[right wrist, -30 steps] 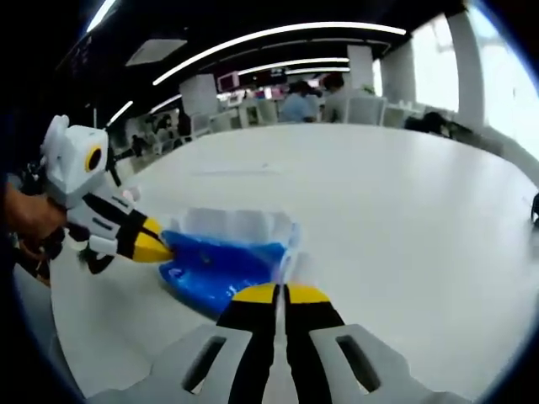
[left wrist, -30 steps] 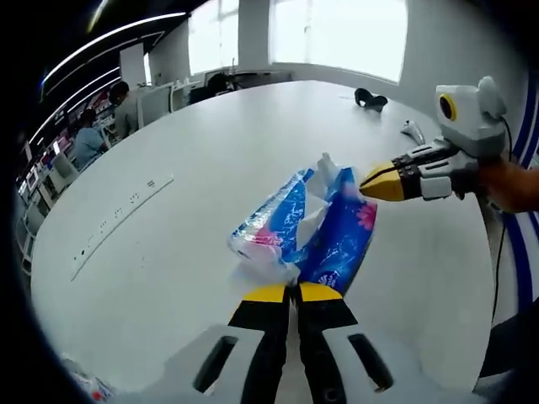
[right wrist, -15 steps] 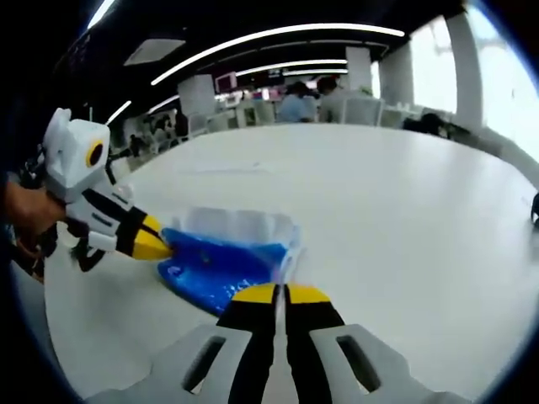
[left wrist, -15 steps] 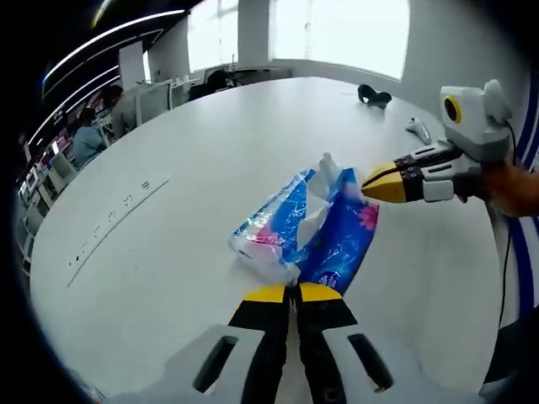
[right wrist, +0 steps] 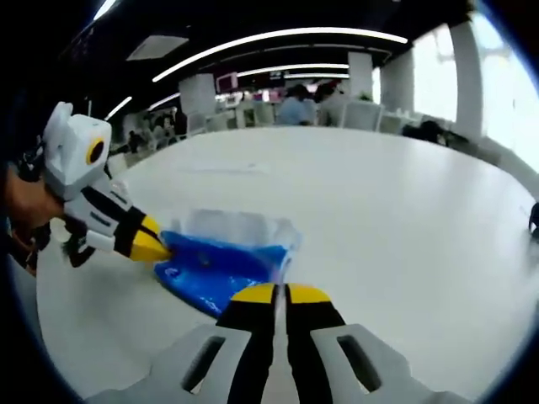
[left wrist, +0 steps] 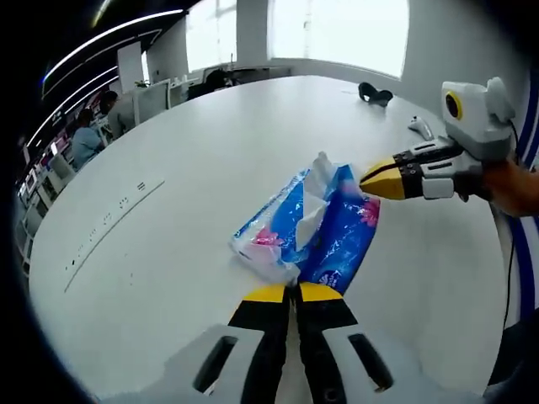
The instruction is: Arrange the tabletop items into an orderly group along one side of the table until the central work area is clear of visible clutter.
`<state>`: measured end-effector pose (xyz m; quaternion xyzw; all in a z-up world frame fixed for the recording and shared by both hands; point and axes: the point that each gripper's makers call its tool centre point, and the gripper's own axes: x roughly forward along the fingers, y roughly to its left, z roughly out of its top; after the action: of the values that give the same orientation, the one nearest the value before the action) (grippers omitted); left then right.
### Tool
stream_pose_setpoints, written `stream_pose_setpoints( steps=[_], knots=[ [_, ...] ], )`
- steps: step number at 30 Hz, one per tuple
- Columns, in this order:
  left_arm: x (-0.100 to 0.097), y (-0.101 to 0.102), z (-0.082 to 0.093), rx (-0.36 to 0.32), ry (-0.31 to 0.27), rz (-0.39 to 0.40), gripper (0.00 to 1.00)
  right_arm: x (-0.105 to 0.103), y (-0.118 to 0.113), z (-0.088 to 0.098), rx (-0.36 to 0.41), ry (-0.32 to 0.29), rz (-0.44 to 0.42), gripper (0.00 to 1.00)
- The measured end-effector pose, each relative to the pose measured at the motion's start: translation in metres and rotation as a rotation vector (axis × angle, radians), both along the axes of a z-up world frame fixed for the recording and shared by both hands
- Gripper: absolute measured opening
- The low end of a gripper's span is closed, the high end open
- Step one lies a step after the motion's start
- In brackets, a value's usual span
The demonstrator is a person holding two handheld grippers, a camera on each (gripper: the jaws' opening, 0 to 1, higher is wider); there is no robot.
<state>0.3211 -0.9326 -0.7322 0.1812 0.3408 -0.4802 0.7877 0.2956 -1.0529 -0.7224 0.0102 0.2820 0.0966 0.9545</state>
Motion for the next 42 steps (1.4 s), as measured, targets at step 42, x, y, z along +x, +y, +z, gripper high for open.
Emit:
stream_pose_setpoints(
  steps=[42],
  knots=[
    [0.011, -0.009, 0.014, -0.013, -0.052, -0.005, 0.23, 0.005, -0.02, 0.012, -0.041, -0.052, 0.004, 0.13]
  ],
)
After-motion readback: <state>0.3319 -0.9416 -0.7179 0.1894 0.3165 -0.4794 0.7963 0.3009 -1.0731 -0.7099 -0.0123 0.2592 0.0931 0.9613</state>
